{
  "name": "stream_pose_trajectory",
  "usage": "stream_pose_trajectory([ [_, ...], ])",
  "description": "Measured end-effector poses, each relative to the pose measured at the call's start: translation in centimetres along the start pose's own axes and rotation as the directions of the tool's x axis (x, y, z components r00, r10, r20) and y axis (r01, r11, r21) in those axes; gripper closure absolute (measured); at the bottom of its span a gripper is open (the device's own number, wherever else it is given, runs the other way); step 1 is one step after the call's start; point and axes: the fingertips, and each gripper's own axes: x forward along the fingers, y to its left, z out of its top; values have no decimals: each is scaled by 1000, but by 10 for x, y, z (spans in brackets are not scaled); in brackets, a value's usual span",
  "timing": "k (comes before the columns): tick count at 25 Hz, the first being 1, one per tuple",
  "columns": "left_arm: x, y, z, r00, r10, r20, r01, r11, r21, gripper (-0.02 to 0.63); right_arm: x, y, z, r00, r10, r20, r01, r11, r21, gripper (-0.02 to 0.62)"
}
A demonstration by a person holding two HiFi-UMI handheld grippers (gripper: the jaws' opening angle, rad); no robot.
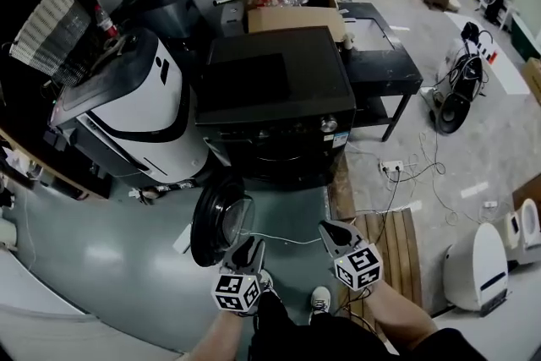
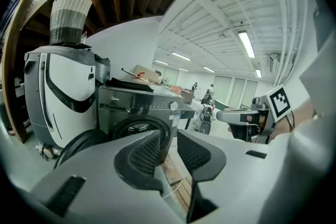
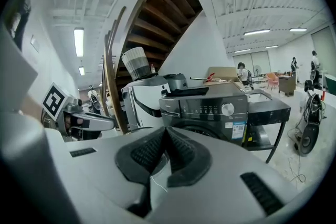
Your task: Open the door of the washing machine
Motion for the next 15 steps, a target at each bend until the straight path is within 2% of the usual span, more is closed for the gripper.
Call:
stream_pose_trajectory([
  [6, -19, -53, 4, 1000, 4, 24, -5, 1000, 20, 570, -37, 3, -1, 999, 35, 14, -35, 999, -6, 578],
  [15, -65, -51, 3, 999, 44, 15, -44, 999, 23, 584, -48, 42, 10, 997, 66, 36, -66, 998, 13, 578],
])
